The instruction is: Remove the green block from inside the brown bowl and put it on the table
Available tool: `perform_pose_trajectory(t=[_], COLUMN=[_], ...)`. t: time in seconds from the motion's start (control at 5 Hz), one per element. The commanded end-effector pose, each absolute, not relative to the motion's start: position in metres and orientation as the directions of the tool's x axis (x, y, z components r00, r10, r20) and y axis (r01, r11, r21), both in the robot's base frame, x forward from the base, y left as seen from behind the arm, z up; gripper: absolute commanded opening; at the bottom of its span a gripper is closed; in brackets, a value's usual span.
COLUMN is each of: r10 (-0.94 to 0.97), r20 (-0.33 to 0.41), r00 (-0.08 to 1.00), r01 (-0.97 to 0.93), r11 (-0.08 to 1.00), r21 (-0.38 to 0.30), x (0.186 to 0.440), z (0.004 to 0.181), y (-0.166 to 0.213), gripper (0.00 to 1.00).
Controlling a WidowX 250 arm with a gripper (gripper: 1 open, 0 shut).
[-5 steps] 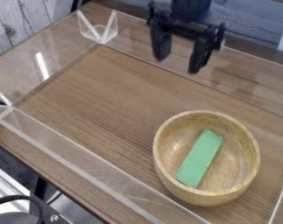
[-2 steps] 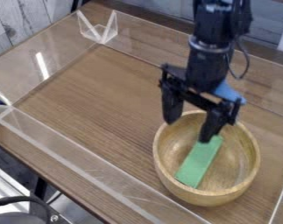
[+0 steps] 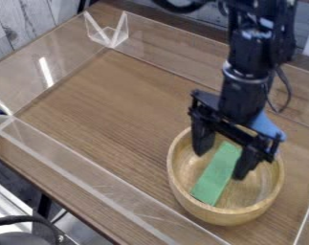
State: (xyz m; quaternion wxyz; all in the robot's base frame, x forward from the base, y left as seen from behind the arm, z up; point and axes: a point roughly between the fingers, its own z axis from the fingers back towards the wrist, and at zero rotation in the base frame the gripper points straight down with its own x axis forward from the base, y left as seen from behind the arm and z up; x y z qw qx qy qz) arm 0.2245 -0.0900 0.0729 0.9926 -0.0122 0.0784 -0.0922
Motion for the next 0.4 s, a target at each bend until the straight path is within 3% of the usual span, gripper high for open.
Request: perform_pose_trajectory(t=[0.0,0.2], r10=[-0.19,-0.156], r20=[-0.126,-0.139], r00=[0.974,0.978], r01=[0.186,0.151], r11=[0.981,0.988], r21=[-0.05,-0.044], x=[0.229,0.227], z=[0.07,0.059], y=[-0.101,-0.104], gripper=[1.0,1.0])
